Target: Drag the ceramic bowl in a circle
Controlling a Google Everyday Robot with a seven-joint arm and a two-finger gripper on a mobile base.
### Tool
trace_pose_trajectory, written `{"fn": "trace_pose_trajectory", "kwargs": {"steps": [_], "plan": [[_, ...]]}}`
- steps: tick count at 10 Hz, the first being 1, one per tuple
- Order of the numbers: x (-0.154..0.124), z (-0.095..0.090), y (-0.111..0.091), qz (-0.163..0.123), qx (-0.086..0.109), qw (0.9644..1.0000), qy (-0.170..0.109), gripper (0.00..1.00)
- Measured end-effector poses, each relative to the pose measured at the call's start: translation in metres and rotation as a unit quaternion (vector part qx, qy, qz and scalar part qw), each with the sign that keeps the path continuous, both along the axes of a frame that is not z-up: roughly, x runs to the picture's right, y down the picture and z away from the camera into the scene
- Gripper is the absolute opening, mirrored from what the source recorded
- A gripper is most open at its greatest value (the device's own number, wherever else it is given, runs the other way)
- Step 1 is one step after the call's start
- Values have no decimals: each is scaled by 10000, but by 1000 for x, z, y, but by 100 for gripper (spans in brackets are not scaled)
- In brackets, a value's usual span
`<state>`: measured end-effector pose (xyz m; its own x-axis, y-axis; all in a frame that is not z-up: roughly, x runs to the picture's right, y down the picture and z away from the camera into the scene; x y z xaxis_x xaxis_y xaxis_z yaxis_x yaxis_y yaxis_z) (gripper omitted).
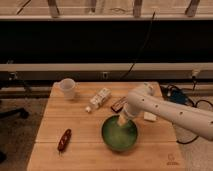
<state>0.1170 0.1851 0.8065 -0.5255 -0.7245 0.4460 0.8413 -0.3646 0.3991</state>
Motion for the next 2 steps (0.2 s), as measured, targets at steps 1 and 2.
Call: {"fn": "trace_pose_trajectory", "kwargs": {"steps": [1, 2], "plan": [[-3, -2, 2, 42, -7, 10000, 4, 38], [-3, -3, 0, 79, 4, 10000, -2, 27]]}}
